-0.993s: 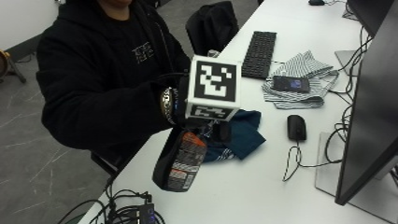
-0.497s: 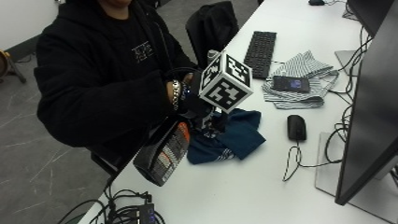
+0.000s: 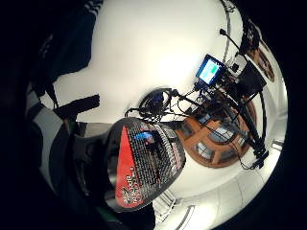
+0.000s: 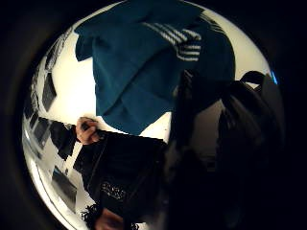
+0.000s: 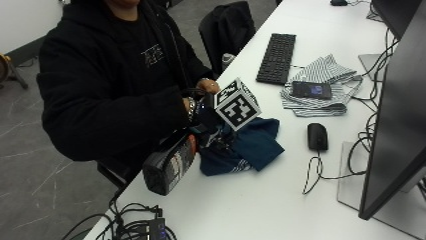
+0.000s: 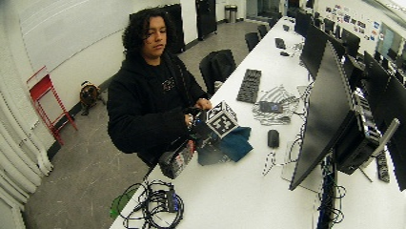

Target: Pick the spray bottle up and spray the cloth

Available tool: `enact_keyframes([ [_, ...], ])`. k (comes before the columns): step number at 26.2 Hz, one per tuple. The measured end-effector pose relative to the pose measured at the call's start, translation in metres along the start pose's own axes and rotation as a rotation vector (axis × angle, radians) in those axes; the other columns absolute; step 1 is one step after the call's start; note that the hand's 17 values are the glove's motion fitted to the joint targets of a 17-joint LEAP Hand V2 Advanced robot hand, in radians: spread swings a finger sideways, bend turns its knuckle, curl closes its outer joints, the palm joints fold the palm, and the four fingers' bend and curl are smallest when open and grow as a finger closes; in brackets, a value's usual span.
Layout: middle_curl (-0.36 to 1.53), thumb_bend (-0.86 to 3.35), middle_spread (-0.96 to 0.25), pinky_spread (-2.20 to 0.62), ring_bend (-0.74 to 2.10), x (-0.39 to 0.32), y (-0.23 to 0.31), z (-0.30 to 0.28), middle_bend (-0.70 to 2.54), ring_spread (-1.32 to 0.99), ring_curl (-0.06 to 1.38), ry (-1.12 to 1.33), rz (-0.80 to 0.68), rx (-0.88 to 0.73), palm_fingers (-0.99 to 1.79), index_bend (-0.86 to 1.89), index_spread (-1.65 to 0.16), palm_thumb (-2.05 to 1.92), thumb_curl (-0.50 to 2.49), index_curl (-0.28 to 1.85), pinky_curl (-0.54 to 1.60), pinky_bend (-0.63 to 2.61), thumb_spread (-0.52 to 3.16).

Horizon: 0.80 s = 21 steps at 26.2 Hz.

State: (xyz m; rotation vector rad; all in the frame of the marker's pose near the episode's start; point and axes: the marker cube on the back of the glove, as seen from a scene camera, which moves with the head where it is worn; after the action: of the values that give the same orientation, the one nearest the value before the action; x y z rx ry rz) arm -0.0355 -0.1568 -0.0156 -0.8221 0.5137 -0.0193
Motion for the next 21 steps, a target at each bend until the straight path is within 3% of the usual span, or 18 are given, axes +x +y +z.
enact_keyframes([
  [8,0.56,-0.03,-0.2,-0.33,0.7,-0.017,-0.005,0.0,0.69,-0.23,0.48,-0.011,-0.08,0.022,1.38,0.4,-0.26,0.91,0.8,0.59,0.41,0.47,0.46],
  [21,0.56,-0.03,-0.2,-0.33,0.71,-0.063,0.041,-0.14,0.68,-0.23,0.48,-0.295,-0.502,0.623,1.38,0.38,-0.27,0.91,0.81,0.6,0.41,0.46,0.45],
])
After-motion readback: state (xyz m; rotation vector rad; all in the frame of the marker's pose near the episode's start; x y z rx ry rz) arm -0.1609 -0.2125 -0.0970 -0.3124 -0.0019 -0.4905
